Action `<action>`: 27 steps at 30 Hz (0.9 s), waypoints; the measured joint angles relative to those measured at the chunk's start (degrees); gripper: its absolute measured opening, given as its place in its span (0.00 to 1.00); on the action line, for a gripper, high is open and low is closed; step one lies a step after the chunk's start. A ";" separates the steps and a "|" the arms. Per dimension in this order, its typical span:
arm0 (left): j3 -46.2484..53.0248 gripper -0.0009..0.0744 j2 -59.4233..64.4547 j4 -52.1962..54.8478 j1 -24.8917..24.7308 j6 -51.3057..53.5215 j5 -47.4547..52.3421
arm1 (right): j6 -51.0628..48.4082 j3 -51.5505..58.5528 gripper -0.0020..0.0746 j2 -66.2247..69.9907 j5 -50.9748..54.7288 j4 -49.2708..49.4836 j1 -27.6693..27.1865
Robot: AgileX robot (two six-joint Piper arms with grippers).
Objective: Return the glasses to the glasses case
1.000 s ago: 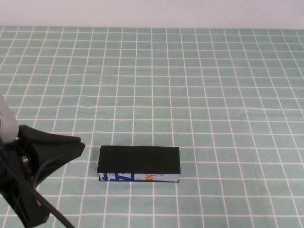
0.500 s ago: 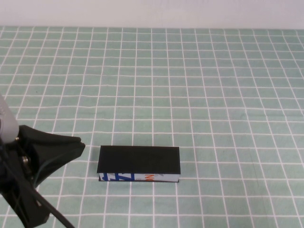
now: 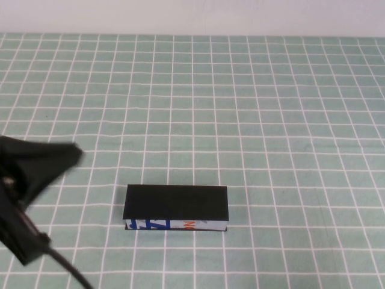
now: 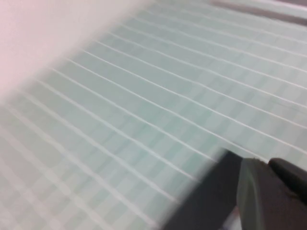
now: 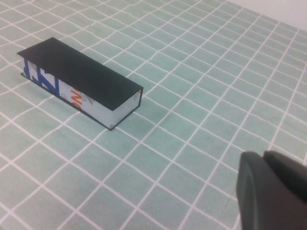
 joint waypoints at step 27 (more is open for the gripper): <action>42.05 0.01 -42.04 45.91 9.74 -54.88 -16.04 | 0.00 0.00 0.01 0.00 0.12 2.62 0.00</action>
